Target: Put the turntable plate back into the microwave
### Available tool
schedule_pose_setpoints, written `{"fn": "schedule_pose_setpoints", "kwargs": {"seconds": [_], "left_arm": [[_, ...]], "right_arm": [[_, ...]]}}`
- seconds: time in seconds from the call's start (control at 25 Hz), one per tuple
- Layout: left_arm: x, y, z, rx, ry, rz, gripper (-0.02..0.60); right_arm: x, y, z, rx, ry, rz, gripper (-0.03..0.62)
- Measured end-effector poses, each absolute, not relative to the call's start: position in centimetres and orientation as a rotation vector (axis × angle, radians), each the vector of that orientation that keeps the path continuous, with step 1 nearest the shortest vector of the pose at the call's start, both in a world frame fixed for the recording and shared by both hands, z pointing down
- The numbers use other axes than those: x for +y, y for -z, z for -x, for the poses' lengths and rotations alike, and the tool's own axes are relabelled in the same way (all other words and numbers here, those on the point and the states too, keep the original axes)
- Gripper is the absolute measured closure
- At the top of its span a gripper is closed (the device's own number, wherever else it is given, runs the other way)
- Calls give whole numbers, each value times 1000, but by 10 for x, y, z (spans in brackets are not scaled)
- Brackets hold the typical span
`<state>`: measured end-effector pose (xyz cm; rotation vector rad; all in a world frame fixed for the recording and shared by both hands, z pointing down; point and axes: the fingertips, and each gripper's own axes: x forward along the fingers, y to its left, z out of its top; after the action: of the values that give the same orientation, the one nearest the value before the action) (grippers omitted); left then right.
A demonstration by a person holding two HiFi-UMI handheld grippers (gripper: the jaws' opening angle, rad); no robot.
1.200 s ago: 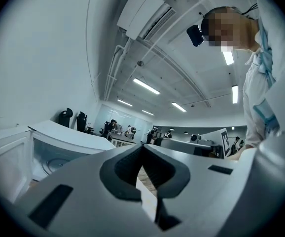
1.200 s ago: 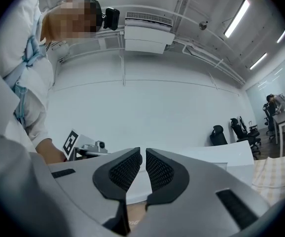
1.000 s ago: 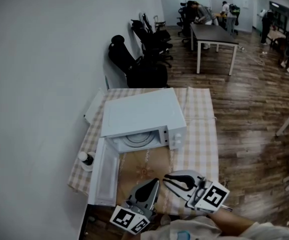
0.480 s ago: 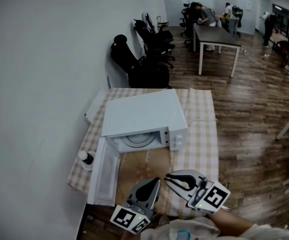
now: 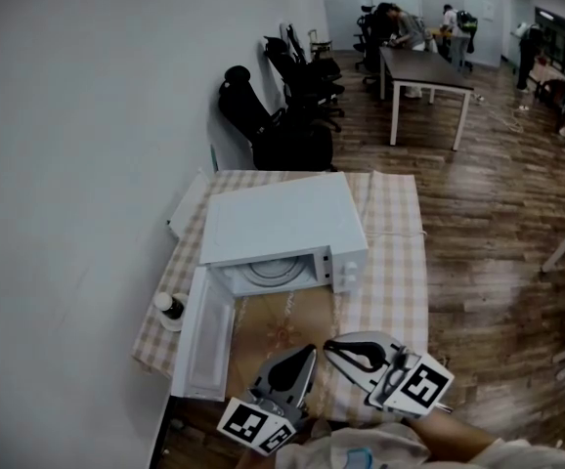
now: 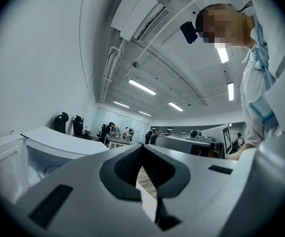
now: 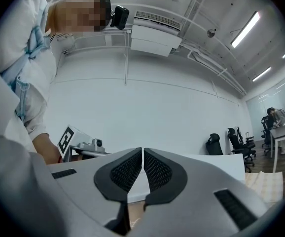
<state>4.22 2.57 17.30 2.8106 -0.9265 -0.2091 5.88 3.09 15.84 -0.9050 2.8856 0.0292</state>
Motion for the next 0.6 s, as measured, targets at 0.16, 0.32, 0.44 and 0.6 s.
{"fn": "schedule_pose_setpoints", "kwargs": {"seconds": [0.16,0.32,0.44,0.6], "left_arm": [[26,-175,-42,-923,207,-2809,581],[25,-178,-43,-918,205,-2811,581],[27,-178,-41,-917,208,-2808,581],[26,-178,-38,-918,210,-2803,581]], "right_arm": [[32,-160,-60,2886,-22,911,554],[30,-163,-62,2887,-26,924,555],[32,-162,-60,2892,-29,924,556],[32,-162,-58,2895,-29,925,557]]}}
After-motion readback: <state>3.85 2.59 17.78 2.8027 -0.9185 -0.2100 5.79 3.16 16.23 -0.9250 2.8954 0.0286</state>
